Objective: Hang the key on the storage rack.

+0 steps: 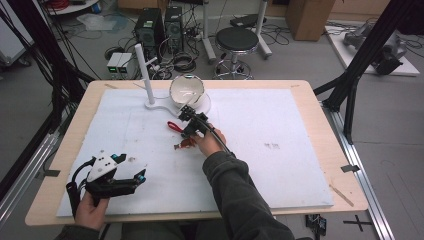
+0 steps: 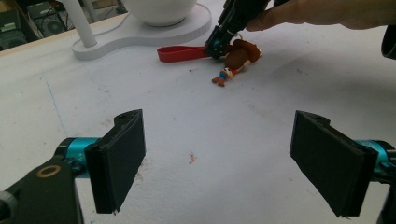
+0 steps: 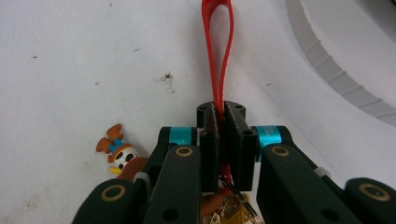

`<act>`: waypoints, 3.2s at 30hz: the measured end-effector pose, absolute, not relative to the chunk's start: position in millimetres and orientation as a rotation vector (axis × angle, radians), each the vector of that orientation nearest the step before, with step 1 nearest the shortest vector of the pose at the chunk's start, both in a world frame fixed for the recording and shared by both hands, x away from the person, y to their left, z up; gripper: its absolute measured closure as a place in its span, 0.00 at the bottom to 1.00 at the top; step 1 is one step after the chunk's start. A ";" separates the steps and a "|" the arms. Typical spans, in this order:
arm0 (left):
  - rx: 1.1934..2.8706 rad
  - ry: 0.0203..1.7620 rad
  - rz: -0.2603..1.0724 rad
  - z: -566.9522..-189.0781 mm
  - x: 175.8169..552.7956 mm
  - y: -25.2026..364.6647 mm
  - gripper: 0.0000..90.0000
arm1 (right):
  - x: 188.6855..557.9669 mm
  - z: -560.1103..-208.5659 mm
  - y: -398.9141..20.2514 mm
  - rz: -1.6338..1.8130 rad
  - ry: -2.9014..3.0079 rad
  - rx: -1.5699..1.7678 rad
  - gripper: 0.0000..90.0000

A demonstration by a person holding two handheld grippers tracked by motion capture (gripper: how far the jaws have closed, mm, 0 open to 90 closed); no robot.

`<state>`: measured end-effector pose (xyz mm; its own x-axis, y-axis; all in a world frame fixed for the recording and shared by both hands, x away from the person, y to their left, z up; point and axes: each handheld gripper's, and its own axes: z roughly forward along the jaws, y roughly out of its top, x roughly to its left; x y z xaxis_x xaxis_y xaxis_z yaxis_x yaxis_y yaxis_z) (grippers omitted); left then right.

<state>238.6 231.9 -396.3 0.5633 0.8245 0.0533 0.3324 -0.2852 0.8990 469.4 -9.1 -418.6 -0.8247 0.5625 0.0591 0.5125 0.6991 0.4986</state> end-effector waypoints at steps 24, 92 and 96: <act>1.852 0.950 0.666 -395.3 238.5 234.0 0.21 | 458.4 -393.0 -22.3 1.023 2.729 0.894 0.95; 1.851 0.945 0.669 -394.3 238.4 233.3 0.21 | 449.7 -309.8 -25.8 1.247 2.547 0.703 0.95; 1.847 0.948 0.671 -394.3 238.5 234.1 0.21 | 450.9 -305.5 -19.6 1.242 2.551 0.685 0.95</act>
<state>238.5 234.1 -394.3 0.5544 0.8305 0.0534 0.3267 -0.2762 0.9039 450.9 -19.6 -305.5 -0.8663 0.4994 0.0037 0.3110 0.5336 0.7865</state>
